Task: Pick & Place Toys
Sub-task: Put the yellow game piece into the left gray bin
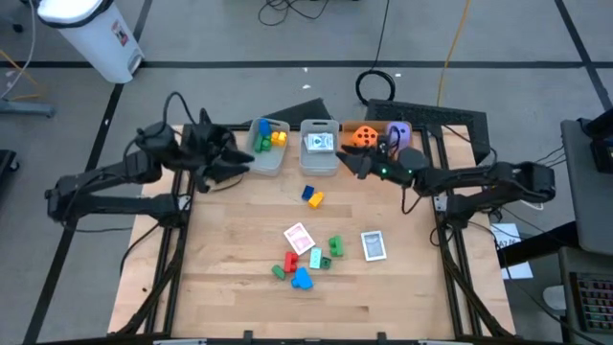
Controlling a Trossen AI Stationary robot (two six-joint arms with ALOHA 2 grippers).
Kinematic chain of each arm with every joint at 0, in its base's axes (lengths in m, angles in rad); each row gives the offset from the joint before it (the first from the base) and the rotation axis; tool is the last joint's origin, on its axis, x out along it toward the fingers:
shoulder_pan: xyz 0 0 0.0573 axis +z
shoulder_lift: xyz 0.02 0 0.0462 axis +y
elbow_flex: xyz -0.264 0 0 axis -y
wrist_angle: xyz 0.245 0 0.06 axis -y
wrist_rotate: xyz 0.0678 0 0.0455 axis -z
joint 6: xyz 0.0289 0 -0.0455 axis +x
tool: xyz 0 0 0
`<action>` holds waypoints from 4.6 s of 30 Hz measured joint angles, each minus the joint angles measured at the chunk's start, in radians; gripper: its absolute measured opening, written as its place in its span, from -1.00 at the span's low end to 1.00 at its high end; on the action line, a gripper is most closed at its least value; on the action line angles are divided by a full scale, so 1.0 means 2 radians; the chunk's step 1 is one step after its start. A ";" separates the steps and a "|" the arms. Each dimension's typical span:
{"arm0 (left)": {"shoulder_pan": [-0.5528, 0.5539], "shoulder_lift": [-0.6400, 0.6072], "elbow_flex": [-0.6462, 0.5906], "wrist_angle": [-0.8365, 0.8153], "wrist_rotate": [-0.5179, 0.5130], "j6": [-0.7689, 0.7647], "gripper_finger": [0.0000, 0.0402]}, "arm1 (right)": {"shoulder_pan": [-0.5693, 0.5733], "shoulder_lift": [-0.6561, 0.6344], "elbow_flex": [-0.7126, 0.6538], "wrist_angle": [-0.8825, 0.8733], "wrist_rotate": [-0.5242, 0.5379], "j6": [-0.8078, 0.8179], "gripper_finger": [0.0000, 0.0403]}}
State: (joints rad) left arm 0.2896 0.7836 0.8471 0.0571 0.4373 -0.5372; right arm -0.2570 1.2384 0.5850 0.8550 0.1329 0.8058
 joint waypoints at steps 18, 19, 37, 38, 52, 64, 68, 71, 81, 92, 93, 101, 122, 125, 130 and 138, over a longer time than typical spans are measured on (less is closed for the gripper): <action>-0.055 0.109 0.000 0.050 -0.011 0.003 -0.02 | 0.084 0.040 0.241 -0.468 -0.055 -0.188 0.99; -0.055 0.116 0.000 0.048 -0.011 0.003 -0.02 | 0.088 0.040 0.251 -0.496 -0.052 -0.210 0.99; -0.120 0.261 0.044 -0.083 -0.222 0.010 -0.02 | 0.120 0.029 0.266 -0.755 -0.014 -0.292 0.99; -0.120 0.273 0.061 -0.117 -0.229 0.006 -0.02 | 0.120 0.024 0.261 -0.762 -0.014 -0.292 0.99; -0.095 0.491 0.328 -0.336 -0.240 -0.038 -0.02 | 0.120 -0.115 0.138 -0.717 -0.014 -0.216 0.99; -0.089 0.596 0.384 -0.430 -0.226 -0.050 -0.02 | 0.119 -0.210 0.061 -0.658 0.002 -0.146 0.99; -0.085 0.617 0.384 -0.433 -0.215 -0.049 -0.02 | 0.119 -0.214 0.058 -0.651 0.002 -0.145 0.99; -0.081 0.624 0.384 -0.433 -0.217 -0.048 -0.02 | 0.119 -0.214 0.058 -0.647 0.003 -0.143 0.99; -0.065 0.632 0.384 -0.408 -0.233 -0.019 -0.02 | 0.119 -0.213 0.058 -0.643 0.014 -0.128 0.99; -0.063 0.631 0.384 -0.400 -0.233 0.001 -0.02 | 0.119 -0.213 0.058 -0.643 0.027 -0.128 0.99; -0.063 0.631 0.384 -0.400 -0.233 0.001 -0.02 | 0.119 -0.213 0.058 -0.643 0.027 -0.128 0.99; -0.063 0.648 0.384 -0.391 -0.220 -0.006 -0.02 | 0.119 -0.213 0.058 -0.643 0.027 -0.129 0.99; -0.078 0.670 0.385 -0.379 -0.230 -0.021 -0.02 | 0.119 -0.213 0.058 -0.639 0.027 -0.120 0.99; -0.078 0.672 0.384 -0.381 -0.233 -0.022 -0.02 | 0.119 -0.213 0.058 -0.638 0.027 -0.117 0.99; -0.078 0.673 0.384 -0.385 -0.234 -0.022 -0.02 | 0.119 -0.213 0.058 -0.639 0.027 -0.117 0.99; -0.078 0.673 0.383 -0.383 -0.234 -0.020 -0.02 | 0.119 -0.213 0.058 -0.639 0.027 -0.120 0.99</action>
State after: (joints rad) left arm 0.1342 2.1288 1.6138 -0.7083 -0.0315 -0.5780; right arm -0.0200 0.8116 0.7010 -0.4221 0.1871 0.5659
